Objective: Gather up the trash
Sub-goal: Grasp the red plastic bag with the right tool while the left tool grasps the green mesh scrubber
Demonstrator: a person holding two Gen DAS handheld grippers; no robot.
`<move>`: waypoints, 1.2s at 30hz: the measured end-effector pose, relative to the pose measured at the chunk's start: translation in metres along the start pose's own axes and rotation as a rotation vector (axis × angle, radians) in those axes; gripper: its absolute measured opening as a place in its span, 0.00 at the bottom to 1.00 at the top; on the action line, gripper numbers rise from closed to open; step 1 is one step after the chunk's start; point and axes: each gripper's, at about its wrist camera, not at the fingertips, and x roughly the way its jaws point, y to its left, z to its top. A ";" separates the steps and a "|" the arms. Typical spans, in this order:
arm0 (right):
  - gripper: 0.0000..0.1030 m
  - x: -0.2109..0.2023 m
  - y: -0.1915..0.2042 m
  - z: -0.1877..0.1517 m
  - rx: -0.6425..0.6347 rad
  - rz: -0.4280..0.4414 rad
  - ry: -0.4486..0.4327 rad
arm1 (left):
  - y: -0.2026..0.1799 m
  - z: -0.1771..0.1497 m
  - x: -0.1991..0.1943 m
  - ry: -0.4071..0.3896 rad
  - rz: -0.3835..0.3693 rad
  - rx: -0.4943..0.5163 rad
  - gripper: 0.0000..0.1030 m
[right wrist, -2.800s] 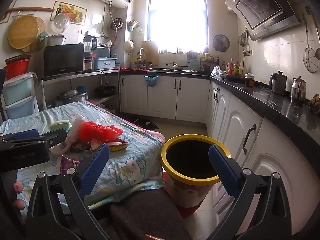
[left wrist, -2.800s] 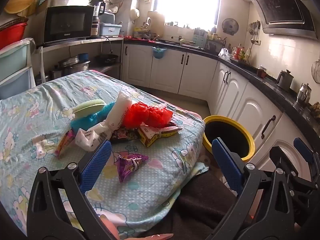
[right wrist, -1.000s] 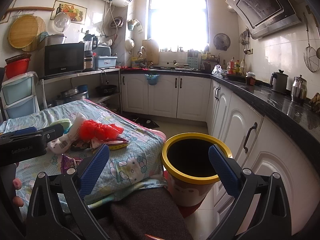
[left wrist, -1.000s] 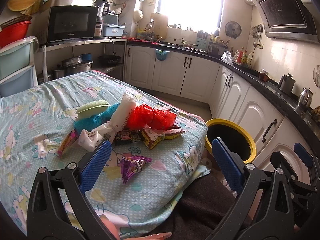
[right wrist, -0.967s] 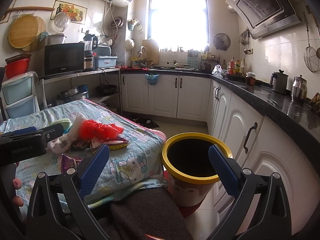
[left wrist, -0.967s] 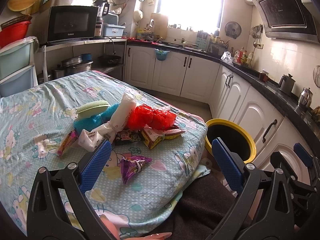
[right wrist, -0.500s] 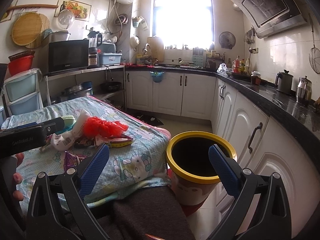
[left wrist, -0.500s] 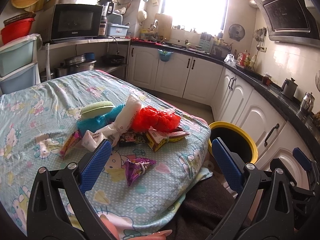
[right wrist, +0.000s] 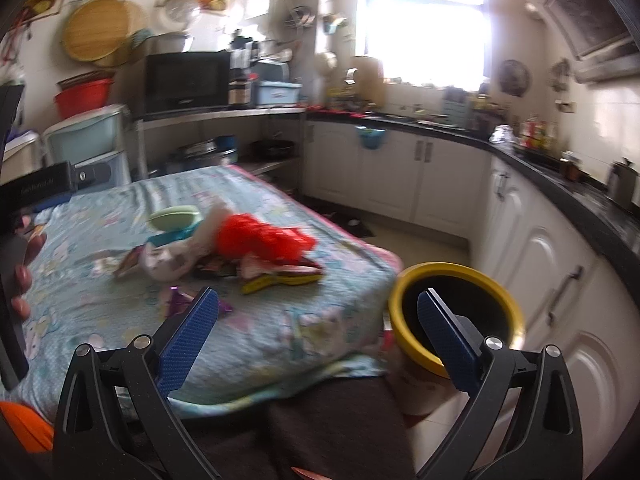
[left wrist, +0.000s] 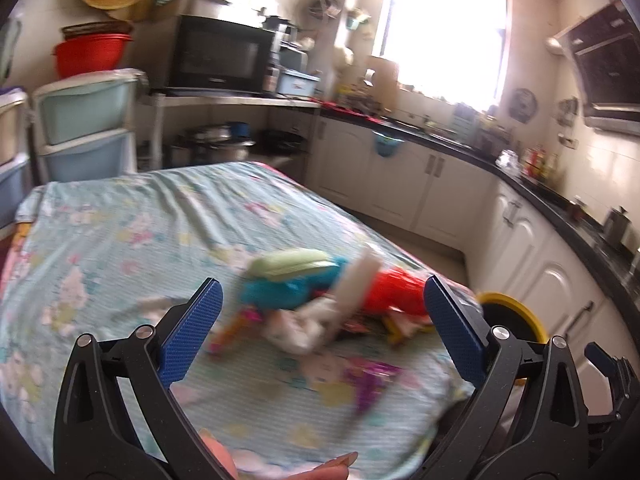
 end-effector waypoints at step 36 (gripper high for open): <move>0.94 0.215 0.051 0.072 -0.539 0.364 0.224 | 0.091 0.029 0.189 0.489 -0.248 -0.406 0.90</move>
